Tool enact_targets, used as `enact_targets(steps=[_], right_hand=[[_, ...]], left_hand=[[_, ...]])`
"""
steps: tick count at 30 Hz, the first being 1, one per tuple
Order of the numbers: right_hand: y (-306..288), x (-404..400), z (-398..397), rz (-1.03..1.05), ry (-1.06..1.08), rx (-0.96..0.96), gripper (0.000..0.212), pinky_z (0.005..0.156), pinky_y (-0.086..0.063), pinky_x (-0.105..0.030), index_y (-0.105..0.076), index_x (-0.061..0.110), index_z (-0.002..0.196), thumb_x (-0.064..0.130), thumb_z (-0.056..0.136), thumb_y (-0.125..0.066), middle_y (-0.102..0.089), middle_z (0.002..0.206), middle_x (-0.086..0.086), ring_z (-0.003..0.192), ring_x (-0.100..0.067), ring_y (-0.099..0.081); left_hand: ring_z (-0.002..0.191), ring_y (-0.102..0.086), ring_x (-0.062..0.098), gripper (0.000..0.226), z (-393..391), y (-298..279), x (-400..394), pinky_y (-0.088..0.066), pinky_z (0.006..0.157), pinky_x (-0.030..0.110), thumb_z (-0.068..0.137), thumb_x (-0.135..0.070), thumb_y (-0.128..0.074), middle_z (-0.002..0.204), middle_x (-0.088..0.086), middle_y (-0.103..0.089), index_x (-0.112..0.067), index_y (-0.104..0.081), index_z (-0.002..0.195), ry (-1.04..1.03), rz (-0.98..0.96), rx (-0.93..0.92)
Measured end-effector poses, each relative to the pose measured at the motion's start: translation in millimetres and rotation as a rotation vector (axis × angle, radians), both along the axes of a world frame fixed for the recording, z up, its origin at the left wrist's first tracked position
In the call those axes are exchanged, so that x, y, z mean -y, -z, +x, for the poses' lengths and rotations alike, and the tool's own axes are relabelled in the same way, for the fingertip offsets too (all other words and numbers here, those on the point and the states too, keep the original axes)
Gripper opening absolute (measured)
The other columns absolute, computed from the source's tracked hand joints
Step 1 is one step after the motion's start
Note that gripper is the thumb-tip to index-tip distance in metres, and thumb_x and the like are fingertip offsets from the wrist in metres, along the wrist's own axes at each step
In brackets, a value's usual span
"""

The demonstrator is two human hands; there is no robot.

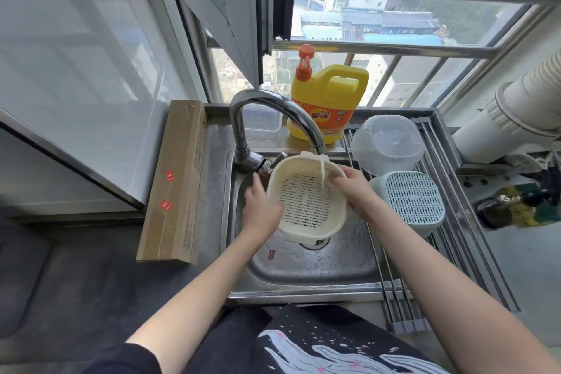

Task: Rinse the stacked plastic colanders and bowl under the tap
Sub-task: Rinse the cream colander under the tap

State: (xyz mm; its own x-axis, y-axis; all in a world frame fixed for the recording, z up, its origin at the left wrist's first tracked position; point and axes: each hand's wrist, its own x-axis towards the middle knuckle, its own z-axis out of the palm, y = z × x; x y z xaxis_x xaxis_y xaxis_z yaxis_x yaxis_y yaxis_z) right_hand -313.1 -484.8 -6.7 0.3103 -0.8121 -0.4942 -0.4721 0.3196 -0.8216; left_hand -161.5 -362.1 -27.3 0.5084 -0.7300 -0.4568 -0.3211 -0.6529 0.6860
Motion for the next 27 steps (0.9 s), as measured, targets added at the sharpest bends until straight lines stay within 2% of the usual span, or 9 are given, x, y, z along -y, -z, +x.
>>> enact_targets(steps=[3, 6, 8, 10, 14, 19, 23, 25, 27], right_hand=[[-1, -8, 1, -0.177, -0.061, 0.015, 0.041, 0.09, -0.042, -0.031, -0.06, 0.019, 0.122, 0.003, 0.085, -0.052, -0.063, 0.111, 0.003, 0.105, -0.015, -0.055], [1, -23, -4, -0.97, -0.178, -0.292, 0.031, 0.091, -0.041, -0.034, -0.06, 0.007, 0.105, 0.0, 0.075, -0.059, -0.061, 0.112, -0.008, 0.106, -0.024, -0.055], [6, -38, -1, -1.233, -0.508, -0.409, 0.024, 0.083, -0.046, -0.038, -0.06, 0.007, 0.093, -0.001, 0.073, -0.053, -0.064, 0.103, -0.012, 0.096, -0.03, -0.059], [16, -54, 3, -1.02, -0.842, -0.598, 0.038, 0.096, -0.041, -0.041, -0.055, 0.009, 0.119, 0.006, 0.082, -0.044, -0.059, 0.125, -0.014, 0.116, -0.032, -0.053], [40, -57, 2, -0.643, -0.735, -1.025, 0.071, 0.118, 0.01, -0.039, 0.003, 0.003, 0.151, 0.042, 0.1, -0.026, 0.001, 0.159, -0.016, 0.147, -0.025, 0.011], [49, -66, 14, -0.296, -0.969, -0.73, 0.08, 0.119, -0.005, -0.047, -0.005, 0.008, 0.152, 0.062, 0.094, -0.019, -0.009, 0.16, -0.012, 0.147, -0.027, -0.008], [43, -43, -12, -0.793, -0.982, -1.02, 0.081, 0.115, 0.016, -0.043, 0.003, 0.007, 0.152, 0.037, 0.094, -0.046, -0.007, 0.16, -0.014, 0.148, -0.026, 0.004], [43, -53, -5, -0.717, -0.863, -1.057, 0.083, 0.11, 0.023, -0.048, 0.001, 0.005, 0.152, 0.024, 0.088, -0.05, -0.009, 0.158, -0.018, 0.147, -0.031, 0.002], [53, -67, 6, -0.5, -0.838, -0.777, 0.075, 0.118, 0.001, -0.051, -0.013, 0.01, 0.15, 0.027, 0.086, -0.049, -0.027, 0.154, -0.016, 0.141, -0.032, -0.027]], left_hand=[[0.074, -0.066, 0.023, 0.038, 3, 6, 2, -0.06, 0.053, 0.036, 0.094, -0.019, -0.044, 0.105, 0.008, -0.064, -0.012, -0.049, 0.131, -0.21, 0.112, -0.564], [0.078, -0.068, 0.024, 0.026, 2, 12, 3, -0.06, 0.055, 0.037, 0.093, -0.019, -0.044, 0.104, 0.007, -0.066, -0.016, -0.055, 0.117, -0.205, 0.018, -0.54], [0.091, -0.067, 0.026, 0.029, 0, 15, 5, -0.06, 0.059, 0.04, 0.09, -0.003, -0.043, 0.11, 0.005, -0.062, -0.02, -0.05, 0.113, -0.2, -0.016, -0.532], [0.101, -0.062, 0.028, 0.044, -4, 14, 7, -0.06, 0.062, 0.042, 0.085, 0.01, -0.04, 0.114, 0.008, -0.059, -0.021, -0.047, 0.115, -0.199, -0.048, -0.554], [0.103, -0.056, 0.025, 0.047, -13, 8, 8, -0.059, 0.063, 0.04, 0.083, 0.007, -0.042, 0.111, 0.004, -0.057, -0.019, -0.047, 0.121, -0.208, -0.142, -0.405], [0.105, -0.053, 0.028, 0.049, -16, 10, 14, -0.043, 0.08, 0.029, 0.078, 0.002, -0.048, 0.116, 0.013, -0.056, -0.014, -0.048, 0.124, -0.157, -0.2, -0.145], [0.098, -0.055, 0.025, 0.039, -16, 7, 15, -0.056, 0.079, 0.052, 0.08, 0.001, -0.05, 0.102, 0.002, -0.055, -0.02, -0.042, 0.112, -0.199, -0.208, -0.307], [0.098, -0.056, 0.026, 0.04, -22, 4, 22, -0.056, 0.077, 0.054, 0.078, 0.001, -0.051, 0.102, 0.003, -0.056, -0.022, -0.041, 0.109, -0.18, -0.218, -0.332], [0.099, -0.057, 0.028, 0.043, -24, 3, 25, -0.057, 0.076, 0.052, 0.074, 0.0, -0.051, 0.106, 0.009, -0.057, -0.025, -0.045, 0.11, -0.139, -0.187, -0.294]])
